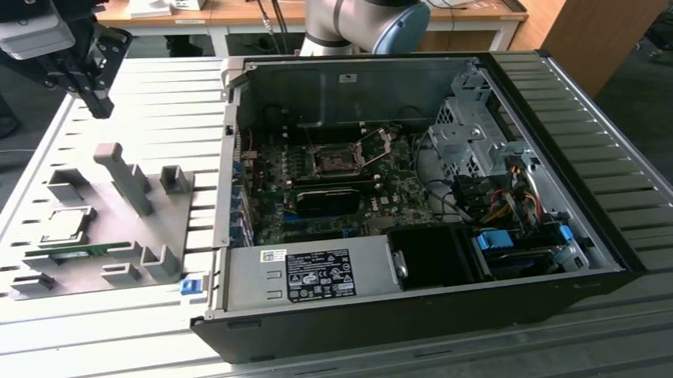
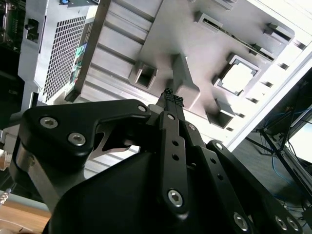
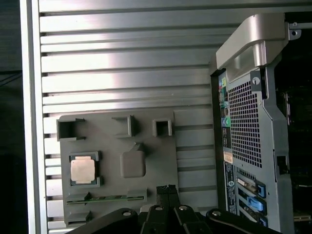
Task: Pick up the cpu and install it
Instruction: 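Reach for the cpu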
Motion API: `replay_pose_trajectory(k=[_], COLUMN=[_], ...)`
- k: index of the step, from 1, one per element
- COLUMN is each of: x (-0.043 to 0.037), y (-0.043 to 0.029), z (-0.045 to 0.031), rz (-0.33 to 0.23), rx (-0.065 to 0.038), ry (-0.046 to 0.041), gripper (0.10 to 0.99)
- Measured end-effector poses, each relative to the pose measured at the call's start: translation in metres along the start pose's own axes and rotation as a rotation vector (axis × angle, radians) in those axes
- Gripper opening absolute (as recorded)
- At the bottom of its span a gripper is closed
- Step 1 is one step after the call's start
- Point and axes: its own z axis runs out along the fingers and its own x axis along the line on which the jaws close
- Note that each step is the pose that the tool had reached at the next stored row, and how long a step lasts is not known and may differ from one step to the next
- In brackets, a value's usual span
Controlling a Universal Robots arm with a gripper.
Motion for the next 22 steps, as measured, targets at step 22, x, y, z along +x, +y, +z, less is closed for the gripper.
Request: replay_pose_trajectory(k=[22], x=[0.0271], y=[-0.0021], z=[0.0006], rz=[0.000], rx=[0.000], ry=[0.0000], gripper=[0.106])
